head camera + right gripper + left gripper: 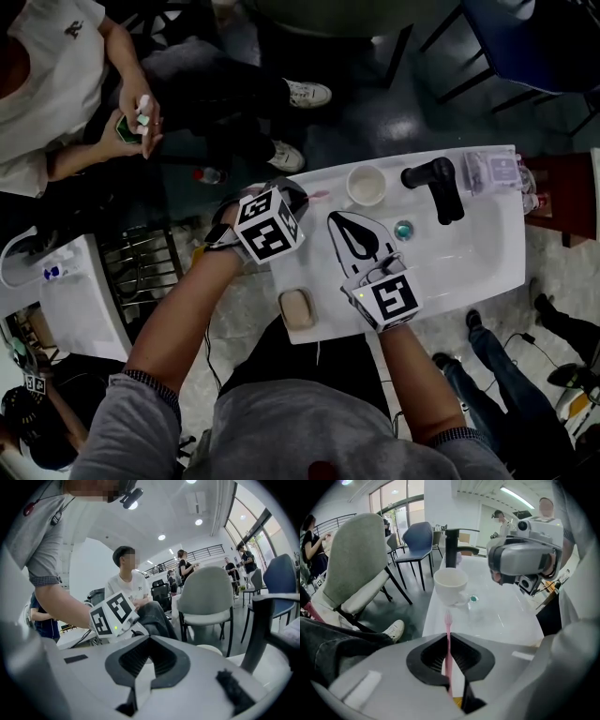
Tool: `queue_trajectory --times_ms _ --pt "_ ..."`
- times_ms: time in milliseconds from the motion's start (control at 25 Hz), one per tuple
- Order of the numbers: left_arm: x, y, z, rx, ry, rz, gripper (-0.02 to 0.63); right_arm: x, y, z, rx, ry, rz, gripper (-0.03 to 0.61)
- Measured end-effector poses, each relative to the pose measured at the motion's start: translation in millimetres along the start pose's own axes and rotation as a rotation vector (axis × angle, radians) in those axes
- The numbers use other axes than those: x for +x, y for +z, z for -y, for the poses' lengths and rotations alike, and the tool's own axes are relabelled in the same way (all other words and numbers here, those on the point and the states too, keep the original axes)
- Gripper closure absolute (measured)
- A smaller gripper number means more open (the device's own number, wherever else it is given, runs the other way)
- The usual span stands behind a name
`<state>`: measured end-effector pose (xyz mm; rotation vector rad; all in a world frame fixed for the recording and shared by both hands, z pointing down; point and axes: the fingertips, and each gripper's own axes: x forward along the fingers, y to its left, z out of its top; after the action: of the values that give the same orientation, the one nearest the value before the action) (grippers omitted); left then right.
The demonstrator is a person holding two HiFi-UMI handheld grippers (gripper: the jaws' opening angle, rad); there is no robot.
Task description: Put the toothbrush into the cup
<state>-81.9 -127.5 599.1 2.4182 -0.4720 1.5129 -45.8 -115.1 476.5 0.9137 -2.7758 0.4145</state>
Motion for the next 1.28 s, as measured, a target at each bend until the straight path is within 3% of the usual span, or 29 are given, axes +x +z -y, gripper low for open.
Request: queue_trajectory --times_ms 680,1080,1280 --pt "-72.1 54.0 -2.9 -0.085 0.161 0.249 0.583 -24.2 43.4 -3.1 -0.049 -0.032 0.029 0.566" --pt "-116.8 98.6 -7.4 -0.144 0.250 0.542 0.583 -36.3 59.7 1.8 -0.080 -0.063 0.044 0.566" --pt "-130.0 119.9 -7.5 -0.133 0.271 0.653 0.583 -41.6 63.0 13.1 -0.083 -0.090 0.059 0.565"
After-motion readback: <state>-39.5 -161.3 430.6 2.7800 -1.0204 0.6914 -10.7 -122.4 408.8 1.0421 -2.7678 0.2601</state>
